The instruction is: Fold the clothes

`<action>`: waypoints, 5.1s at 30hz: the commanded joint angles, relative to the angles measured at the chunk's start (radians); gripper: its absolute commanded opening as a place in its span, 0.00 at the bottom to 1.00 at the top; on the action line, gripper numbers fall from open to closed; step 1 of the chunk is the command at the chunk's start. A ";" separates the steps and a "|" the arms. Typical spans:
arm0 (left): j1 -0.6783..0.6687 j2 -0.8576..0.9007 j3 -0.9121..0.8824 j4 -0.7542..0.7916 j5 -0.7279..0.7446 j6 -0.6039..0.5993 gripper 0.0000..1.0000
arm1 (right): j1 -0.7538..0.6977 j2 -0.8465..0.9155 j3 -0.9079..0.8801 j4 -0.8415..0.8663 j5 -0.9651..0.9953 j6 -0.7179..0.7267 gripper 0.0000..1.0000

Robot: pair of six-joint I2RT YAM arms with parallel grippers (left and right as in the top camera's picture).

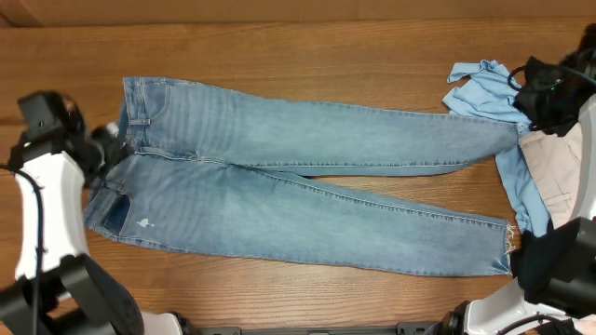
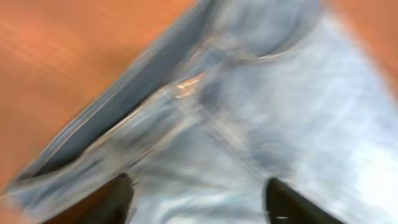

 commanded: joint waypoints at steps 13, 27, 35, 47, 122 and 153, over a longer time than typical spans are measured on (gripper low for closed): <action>-0.253 0.312 0.008 0.134 -0.028 0.116 0.04 | 0.098 -0.002 0.013 -0.211 -0.014 0.000 0.21; -0.122 0.441 0.008 0.273 -0.237 0.069 0.04 | 0.098 -0.002 0.013 -0.224 -0.014 -0.017 0.21; 0.040 0.441 0.010 0.283 -0.144 0.042 0.04 | 0.098 -0.002 0.013 -0.225 -0.014 -0.024 0.22; 0.145 0.440 0.077 0.206 0.020 0.017 0.49 | 0.097 -0.002 0.012 -0.296 -0.010 -0.050 0.27; 0.660 -0.183 -0.457 -0.023 -0.107 -0.407 0.97 | 0.095 -0.620 -0.924 -0.025 -0.250 0.108 0.84; 0.657 0.084 -0.457 0.185 0.015 -0.350 0.04 | 0.095 -0.620 -0.924 -0.079 -0.285 0.113 0.85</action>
